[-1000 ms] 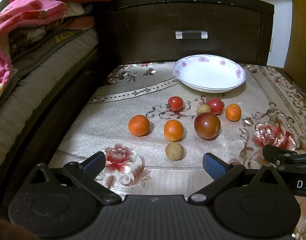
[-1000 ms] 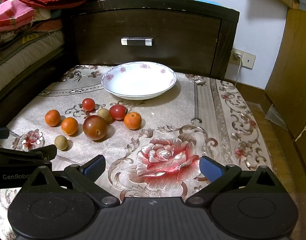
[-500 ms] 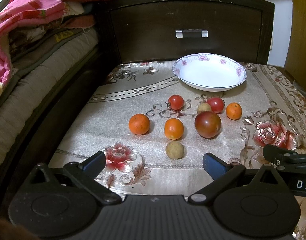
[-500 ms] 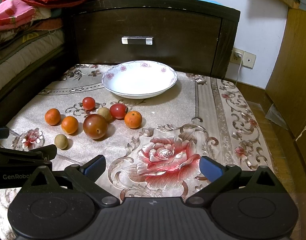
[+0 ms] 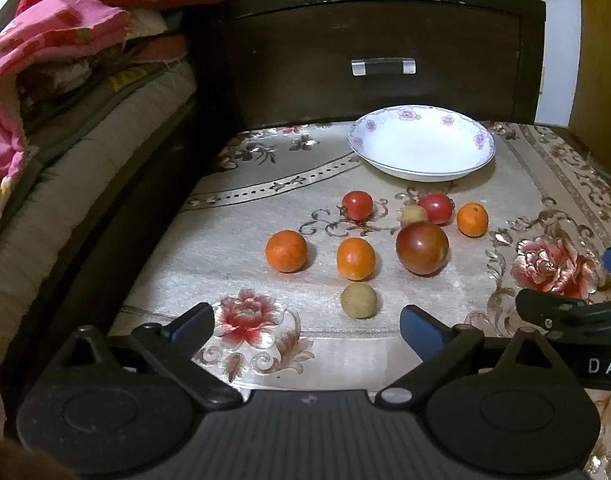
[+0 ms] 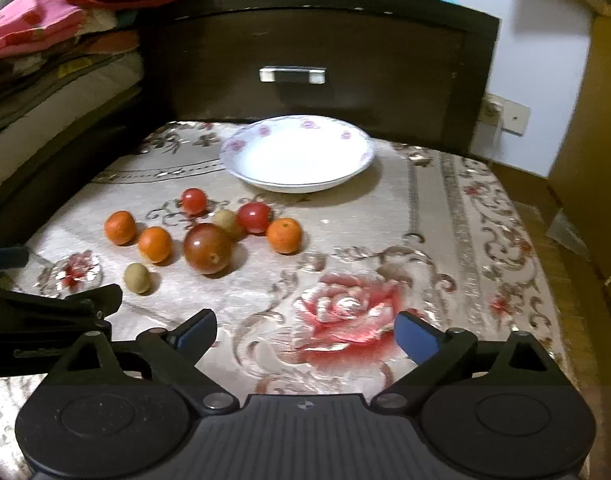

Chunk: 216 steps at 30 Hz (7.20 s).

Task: Organize fruits
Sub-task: 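Grasp the small tan fruit with the left gripper while the right gripper grasps the large dark red tomato, then carry both fruits into the white bowl and open both grippers, then withdraw both open grippers from the bowl toward the remaining fruit, then grasp an orange tangerine with the left gripper while the right gripper grasps another tangerine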

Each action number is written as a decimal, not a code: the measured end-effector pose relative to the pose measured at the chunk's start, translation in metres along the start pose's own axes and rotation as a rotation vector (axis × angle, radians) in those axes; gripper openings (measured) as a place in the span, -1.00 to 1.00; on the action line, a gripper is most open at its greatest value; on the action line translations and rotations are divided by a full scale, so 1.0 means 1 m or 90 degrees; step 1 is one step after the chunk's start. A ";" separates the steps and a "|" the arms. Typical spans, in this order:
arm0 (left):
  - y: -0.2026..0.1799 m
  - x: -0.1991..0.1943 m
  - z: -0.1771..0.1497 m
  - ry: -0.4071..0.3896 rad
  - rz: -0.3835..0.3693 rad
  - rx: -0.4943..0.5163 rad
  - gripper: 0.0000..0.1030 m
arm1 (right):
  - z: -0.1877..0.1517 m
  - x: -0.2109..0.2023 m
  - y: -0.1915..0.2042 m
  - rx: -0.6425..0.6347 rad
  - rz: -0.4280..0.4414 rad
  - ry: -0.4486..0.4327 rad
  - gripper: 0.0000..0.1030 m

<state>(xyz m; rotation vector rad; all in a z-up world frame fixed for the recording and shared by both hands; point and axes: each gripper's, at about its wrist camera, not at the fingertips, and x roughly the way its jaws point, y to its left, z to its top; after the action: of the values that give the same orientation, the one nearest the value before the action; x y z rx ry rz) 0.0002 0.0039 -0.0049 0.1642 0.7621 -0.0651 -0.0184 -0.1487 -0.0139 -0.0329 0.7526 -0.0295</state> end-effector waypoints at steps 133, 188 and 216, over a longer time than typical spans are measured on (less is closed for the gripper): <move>-0.029 0.080 0.115 -0.016 -0.183 0.025 -0.29 | 0.112 0.079 -0.036 -0.037 0.129 -0.044 -0.18; -0.010 0.086 0.045 0.068 -0.164 0.060 -0.23 | 0.064 0.084 -0.023 -0.076 0.143 0.046 -0.03; -0.023 0.076 0.042 0.059 -0.213 0.084 -0.30 | 0.060 0.092 -0.013 -0.109 0.190 0.104 -0.47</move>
<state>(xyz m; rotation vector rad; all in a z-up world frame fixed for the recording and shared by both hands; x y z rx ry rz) 0.0809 -0.0261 -0.0299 0.1644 0.8733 -0.4282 0.0899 -0.1644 -0.0324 -0.0808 0.9155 0.3200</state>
